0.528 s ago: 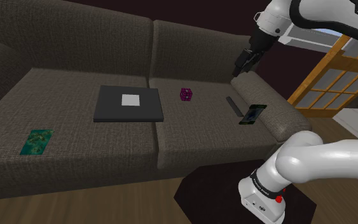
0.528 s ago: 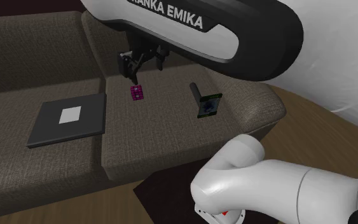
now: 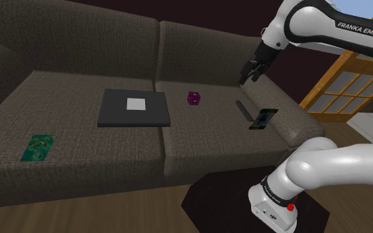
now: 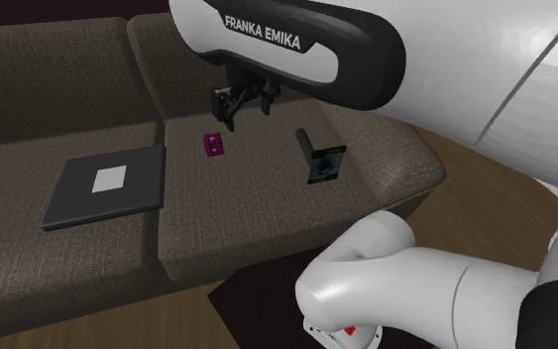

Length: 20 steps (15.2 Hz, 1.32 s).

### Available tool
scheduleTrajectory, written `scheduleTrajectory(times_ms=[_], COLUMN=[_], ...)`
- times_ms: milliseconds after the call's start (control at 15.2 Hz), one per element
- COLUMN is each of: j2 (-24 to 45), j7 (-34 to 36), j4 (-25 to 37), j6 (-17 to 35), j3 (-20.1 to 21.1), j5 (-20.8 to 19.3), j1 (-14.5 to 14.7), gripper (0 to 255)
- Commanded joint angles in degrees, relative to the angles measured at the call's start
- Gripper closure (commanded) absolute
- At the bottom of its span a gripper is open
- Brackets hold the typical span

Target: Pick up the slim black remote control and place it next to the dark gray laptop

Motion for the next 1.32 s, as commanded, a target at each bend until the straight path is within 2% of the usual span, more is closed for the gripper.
scheduleTrajectory(times_ms=[0,726,1254], j2=[1.71,12.87,24.35], j7=[-0.5,-2.31,-4.96], j4=[-1.28,-5.92,-5.99], j6=[2.69,16.55,26.34], j3=[-1.85,-11.02,-18.04], j5=[-0.7,-2.63,-1.22], j1=[-1.31,-7.5,-10.84], gripper=[0,0,0])
